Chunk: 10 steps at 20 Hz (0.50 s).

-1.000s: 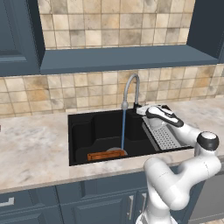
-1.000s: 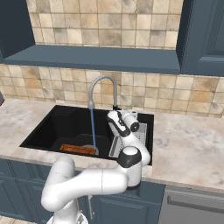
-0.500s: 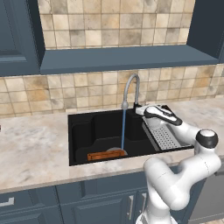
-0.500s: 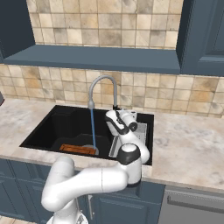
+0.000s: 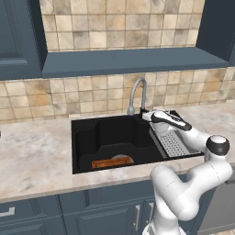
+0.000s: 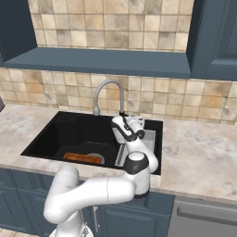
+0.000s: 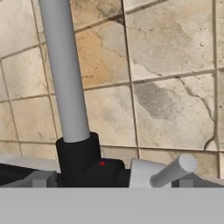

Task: Turn on the sink faucet with hot water and rinse the cutting board for ten seconds, then turn off the faucet. Push the cutting board to reach the water if necessary.

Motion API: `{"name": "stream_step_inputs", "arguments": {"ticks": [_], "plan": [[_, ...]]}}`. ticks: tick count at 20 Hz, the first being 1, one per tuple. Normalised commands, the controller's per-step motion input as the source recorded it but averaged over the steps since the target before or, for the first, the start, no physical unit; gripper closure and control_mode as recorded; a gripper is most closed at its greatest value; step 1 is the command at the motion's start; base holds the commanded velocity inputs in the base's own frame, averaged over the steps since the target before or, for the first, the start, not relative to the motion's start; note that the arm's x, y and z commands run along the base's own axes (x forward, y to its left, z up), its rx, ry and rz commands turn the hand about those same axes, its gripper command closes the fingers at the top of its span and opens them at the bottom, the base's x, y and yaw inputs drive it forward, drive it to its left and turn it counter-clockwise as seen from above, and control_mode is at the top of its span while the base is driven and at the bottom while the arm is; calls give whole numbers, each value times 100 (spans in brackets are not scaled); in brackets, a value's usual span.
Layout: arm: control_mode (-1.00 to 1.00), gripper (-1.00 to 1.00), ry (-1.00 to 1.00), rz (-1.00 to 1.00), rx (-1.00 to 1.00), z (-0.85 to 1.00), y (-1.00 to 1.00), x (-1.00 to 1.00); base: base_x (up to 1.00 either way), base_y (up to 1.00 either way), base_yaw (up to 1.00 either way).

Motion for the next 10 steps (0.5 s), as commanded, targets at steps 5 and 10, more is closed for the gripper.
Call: {"name": "stream_step_inputs", "arguments": {"ticks": [5, 10], "plan": [[-100, -100, -6, 0, 0, 22, 46, -24, 0, 0, 0], [-100, -100, -7, 0, 0, 21, 47, -17, 0, 0, 0]]}}
